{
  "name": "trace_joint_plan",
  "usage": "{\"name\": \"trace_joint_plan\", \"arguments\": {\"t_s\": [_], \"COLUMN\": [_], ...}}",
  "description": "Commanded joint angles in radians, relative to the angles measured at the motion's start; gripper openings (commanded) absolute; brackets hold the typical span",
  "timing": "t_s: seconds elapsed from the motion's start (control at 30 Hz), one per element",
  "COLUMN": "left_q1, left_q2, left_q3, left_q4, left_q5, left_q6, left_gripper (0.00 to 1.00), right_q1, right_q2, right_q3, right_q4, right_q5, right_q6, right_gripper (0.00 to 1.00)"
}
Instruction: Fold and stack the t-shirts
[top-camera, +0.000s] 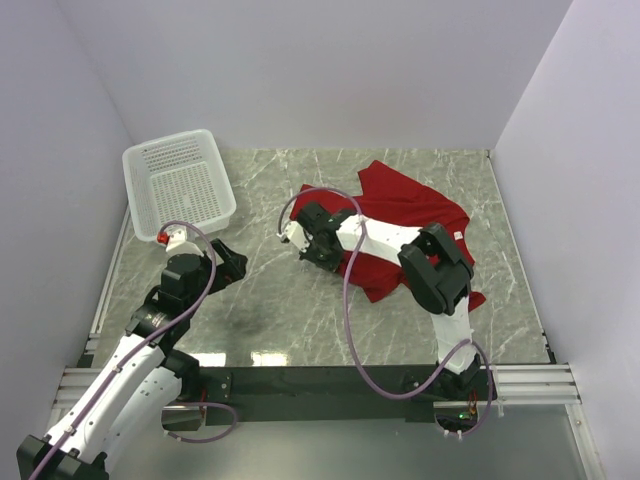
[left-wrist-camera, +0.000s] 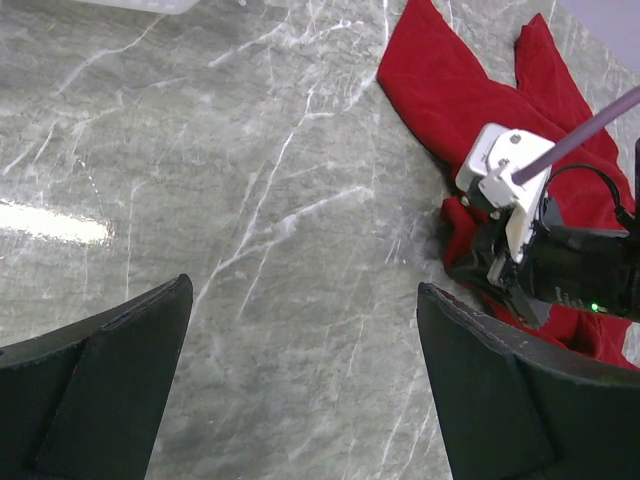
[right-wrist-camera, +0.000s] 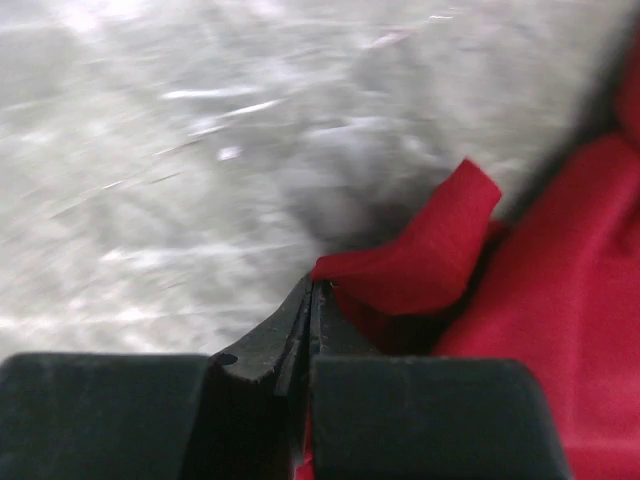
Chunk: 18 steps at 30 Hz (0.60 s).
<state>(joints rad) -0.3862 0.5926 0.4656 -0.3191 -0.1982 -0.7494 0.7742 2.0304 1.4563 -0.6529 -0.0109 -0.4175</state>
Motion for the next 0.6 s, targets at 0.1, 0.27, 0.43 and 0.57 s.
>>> {"name": "trace_joint_plan", "arguments": {"t_s": [0.1,0.27,0.43,0.57], "left_q1": [0.003,0.003,0.003,0.003], "left_q2": [-0.011,-0.005,0.003,0.016], "left_q3": [-0.002,-0.019,-0.022,-0.044], "left_q4": [0.066,0.113,0.132,0.149], "left_q5": [0.049,0.114,0.184,0.259], "left_q6": [0.008,0.021,0.044,0.056], "left_gripper": [0.99,0.99,1.00,0.99], "right_q1": [-0.094,-0.139,-0.200,-0.213], "right_q2": [-0.125,-0.105,-0.062,-0.032], "right_q3": [0.199,0.384,0.381,0.381], "right_q4": [-0.287,-0.478,-0.369,-0.315], "right_q5": [-0.626,-0.989,-1.064,-1.058], "right_q6": [-0.149,-0.225,-0.086,0.006], "right_gripper": [0.00,0.00,0.00,0.00]}}
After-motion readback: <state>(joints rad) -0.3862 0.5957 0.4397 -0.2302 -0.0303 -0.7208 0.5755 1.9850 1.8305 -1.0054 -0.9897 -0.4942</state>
